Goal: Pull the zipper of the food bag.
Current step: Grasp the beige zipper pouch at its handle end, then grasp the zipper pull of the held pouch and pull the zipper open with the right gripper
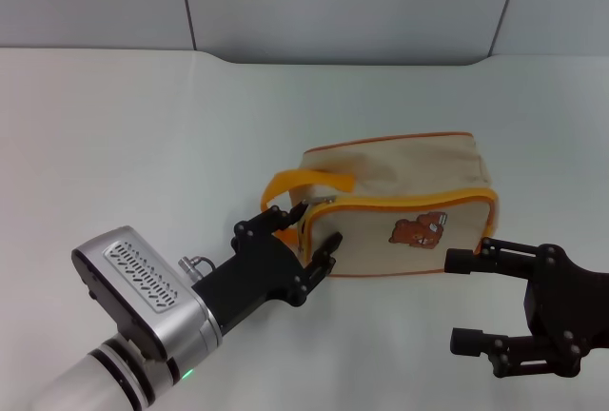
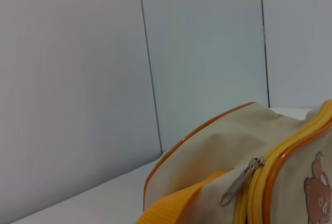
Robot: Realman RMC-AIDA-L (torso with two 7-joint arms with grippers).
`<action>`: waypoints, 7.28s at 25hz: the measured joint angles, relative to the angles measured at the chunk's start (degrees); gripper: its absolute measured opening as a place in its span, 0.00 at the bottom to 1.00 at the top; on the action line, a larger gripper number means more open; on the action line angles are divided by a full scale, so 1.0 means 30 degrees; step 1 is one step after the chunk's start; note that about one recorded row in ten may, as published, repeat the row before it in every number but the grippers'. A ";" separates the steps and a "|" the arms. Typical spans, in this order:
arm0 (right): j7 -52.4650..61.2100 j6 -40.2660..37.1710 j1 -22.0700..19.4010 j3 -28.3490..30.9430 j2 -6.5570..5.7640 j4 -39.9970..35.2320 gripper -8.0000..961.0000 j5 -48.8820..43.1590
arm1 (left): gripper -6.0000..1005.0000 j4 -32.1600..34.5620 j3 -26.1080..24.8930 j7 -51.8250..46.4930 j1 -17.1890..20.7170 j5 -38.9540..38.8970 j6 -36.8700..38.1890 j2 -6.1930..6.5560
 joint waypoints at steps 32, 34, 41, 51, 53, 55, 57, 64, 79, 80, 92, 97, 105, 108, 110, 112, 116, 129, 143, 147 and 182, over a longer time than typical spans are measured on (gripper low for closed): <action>-0.0211 0.0305 -0.0033 0.0674 0.0162 0.0001 0.86 0.0000 | 0.24 -0.0065 0.0246 0.0110 0.0392 0.0373 0.1522 0.0002; -0.0250 0.0302 -0.0055 0.0934 0.0191 0.0002 0.86 0.0000 | 0.22 0.0023 0.0334 0.0113 0.0443 0.0376 0.1921 0.0002; -0.0297 0.0290 -0.0059 0.1113 0.0222 0.0001 0.86 0.0000 | 0.18 0.0120 0.0550 0.0288 0.0417 0.0377 0.2311 0.0002; -0.2022 0.0519 -0.0708 0.3310 0.0640 0.0362 0.86 0.2012 | 0.12 0.0935 0.0940 0.3971 0.0729 0.0379 0.5576 0.0020; -0.3094 0.1090 -0.1050 0.4337 0.0816 0.1057 0.86 0.3322 | 0.10 0.1499 0.0955 0.4561 0.0684 0.0379 0.6821 0.0034; -0.4379 0.1771 -0.1351 0.5202 0.0831 0.2447 0.86 0.4882 | 0.09 0.2212 0.0843 0.5083 0.0429 0.0381 0.8637 0.0119; -0.5436 0.2321 -0.1534 0.5619 0.0794 0.3600 0.86 0.6061 | 0.09 0.2771 0.0818 0.5158 0.0195 0.0377 0.9345 0.0132; -1.2323 0.3799 -0.1503 0.5741 0.0869 0.7313 0.86 0.7670 | 0.08 0.4305 0.0931 0.7779 -0.0809 0.0379 1.0510 0.0081; -2.2069 0.8448 0.1341 0.5465 0.0966 1.3414 0.86 0.5191 | 0.08 0.4942 0.1007 1.0484 -0.1512 0.0842 1.0870 0.0114; -2.2462 0.8675 0.1321 0.5471 0.0972 1.3483 0.86 0.5143 | 0.08 0.4953 0.1007 1.0486 -0.1512 0.0847 1.0952 0.0110; -2.9556 0.7658 0.0567 0.7605 0.0985 1.5869 0.86 0.5219 | 0.08 0.4997 0.0996 1.0501 -0.1503 0.0845 1.1163 0.0102; -3.0478 0.5936 -0.0012 0.8306 0.0986 1.6570 0.85 0.5118 | 0.08 0.4922 0.0966 1.0509 -0.1409 0.0847 1.1166 0.0089; -3.0448 0.6000 0.0169 0.8406 0.0985 1.6763 0.85 0.5097 | 0.08 0.4890 0.0986 1.0512 -0.1446 0.0844 1.1168 0.0089; -3.0495 0.5935 0.0264 0.8880 0.0984 1.6853 0.85 0.5095 | 0.08 0.4891 0.1000 1.0512 -0.1465 0.0844 1.1169 0.0089; -3.0499 0.5838 0.0440 0.9149 0.0984 1.6913 0.85 0.5095 | 0.08 0.4891 0.1012 1.0512 -0.1470 0.0844 1.1170 0.0090; -3.0495 0.6040 0.0701 0.9173 0.0983 1.6915 0.85 0.5084 | 0.08 0.4891 0.1012 1.0512 -0.1473 0.0844 1.1168 0.0089; -3.0478 0.7355 0.1154 0.9008 0.0980 1.6953 0.85 0.4426 | 0.09 0.4897 0.1007 1.0512 -0.1444 0.0818 1.1167 0.0097; -3.0671 0.7526 -0.0784 0.9160 0.0985 1.6624 0.85 0.3037 | 0.10 0.4912 0.0841 1.0487 -0.1495 0.0846 1.1187 0.0091; -3.0605 0.8111 0.0073 0.8987 0.0983 1.6813 0.85 0.3039 | 0.11 0.4882 0.0838 1.0485 -0.1511 0.0849 1.1187 0.0090; -3.0544 0.8568 -0.0179 0.9003 0.0984 1.6797 0.85 0.3032 | 0.11 0.4865 0.0831 1.0487 -0.1551 0.0850 1.1174 0.0089; -3.0679 0.8211 0.0198 0.9021 0.0984 1.7221 0.24 0.2987 | 0.13 0.4837 0.0949 1.0450 -0.1746 0.0878 1.1169 0.0061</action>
